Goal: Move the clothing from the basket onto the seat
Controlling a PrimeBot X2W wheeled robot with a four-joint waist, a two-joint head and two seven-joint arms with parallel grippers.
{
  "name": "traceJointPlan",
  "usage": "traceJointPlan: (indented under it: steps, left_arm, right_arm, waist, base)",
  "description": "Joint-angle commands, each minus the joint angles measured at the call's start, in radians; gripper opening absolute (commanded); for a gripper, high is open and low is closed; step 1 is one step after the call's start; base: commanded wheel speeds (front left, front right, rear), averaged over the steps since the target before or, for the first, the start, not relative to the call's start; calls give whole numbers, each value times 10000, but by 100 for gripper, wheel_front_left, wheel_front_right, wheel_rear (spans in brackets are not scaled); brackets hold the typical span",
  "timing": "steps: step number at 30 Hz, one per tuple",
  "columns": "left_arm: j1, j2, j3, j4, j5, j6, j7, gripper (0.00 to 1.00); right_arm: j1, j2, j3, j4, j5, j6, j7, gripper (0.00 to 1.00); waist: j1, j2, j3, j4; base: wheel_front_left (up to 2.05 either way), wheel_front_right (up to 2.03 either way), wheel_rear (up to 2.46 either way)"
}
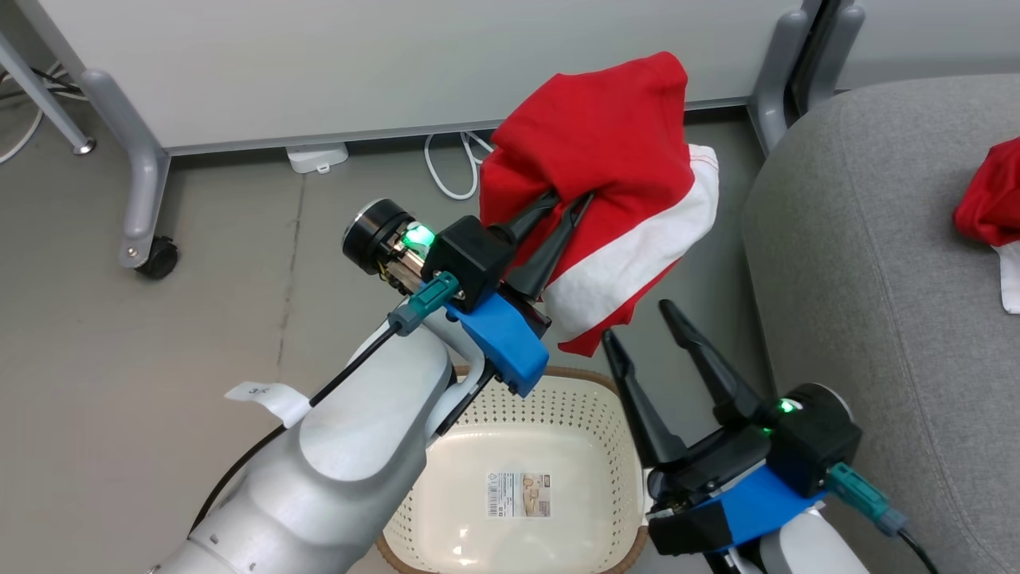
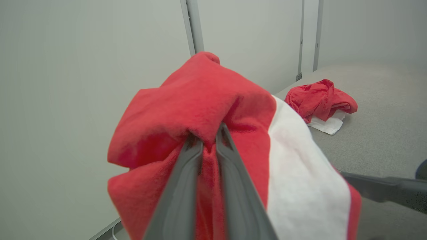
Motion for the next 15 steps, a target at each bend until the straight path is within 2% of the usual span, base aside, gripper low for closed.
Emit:
traceJointPlan:
  steps: [1,8,15]
  left_arm:
    - [-178,-31,-12,-40,28,-37,-51,0]
    - [-264,-166,-196,-142,65,-38,-51,0]
    - [-312,-316,-439,-318,60,-41,-51,0]
  right_arm:
    - [-210,22,206,102,81,5,-3,100]
    - [-700,36,538,598,248,5,-3,100]
    - [-1590,33,456,1472,-112,5,-3,100]
  waist:
    - [0,-1,46,39]
    - [0,-1,182,155]
    - [0,-1,320,306]
  base:
    - [0,0,0]
    - [0,0,0]
    - [0,0,0]
